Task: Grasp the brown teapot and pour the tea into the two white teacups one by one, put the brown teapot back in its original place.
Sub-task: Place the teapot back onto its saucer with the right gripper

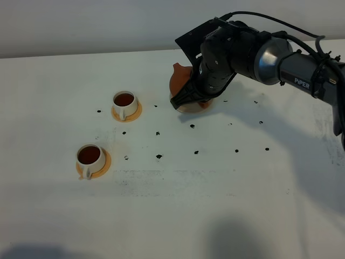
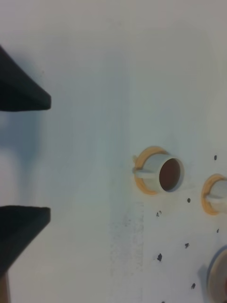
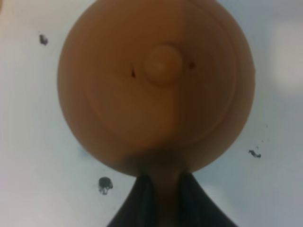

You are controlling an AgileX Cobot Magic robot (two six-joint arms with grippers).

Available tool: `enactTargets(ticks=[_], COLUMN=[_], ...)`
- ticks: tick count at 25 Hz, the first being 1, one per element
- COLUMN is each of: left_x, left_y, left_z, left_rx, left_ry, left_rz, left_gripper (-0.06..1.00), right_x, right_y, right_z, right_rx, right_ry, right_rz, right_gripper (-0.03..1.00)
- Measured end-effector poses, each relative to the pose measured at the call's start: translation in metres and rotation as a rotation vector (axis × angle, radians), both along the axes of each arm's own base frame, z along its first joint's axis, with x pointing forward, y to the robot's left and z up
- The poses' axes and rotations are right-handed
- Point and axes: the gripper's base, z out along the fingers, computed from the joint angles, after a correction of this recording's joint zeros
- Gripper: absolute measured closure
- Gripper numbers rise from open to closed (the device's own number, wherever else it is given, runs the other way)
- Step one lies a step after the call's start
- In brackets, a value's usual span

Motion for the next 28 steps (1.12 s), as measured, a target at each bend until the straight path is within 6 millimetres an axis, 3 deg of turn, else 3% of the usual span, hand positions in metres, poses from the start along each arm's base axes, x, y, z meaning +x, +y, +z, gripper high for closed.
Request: enactTargets(ticks=[14, 22, 25, 28], left_x=[0.000, 0.000, 0.000, 0.000], left_y=[0.000, 0.000, 0.000, 0.000], left_z=[0.000, 0.000, 0.000, 0.000], left_rx=[0.000, 0.000, 0.000, 0.000], left_ry=[0.000, 0.000, 0.000, 0.000], left_rz=[0.000, 0.000, 0.000, 0.000], left_gripper=[0.51, 0.51, 0.51, 0.51], right_x=[0.011, 0.013, 0.013, 0.016], right_y=[-0.010, -0.009, -0.010, -0.008], right_z=[-0.026, -0.027, -0.026, -0.021], right_rx=[-0.005, 0.037, 0.044, 0.059], right_ry=[0.018, 0.011, 0.006, -0.008], right_rz=[-0.025, -0.053, -0.059, -0.071], right_gripper=[0.86, 0.85, 0.79, 0.62])
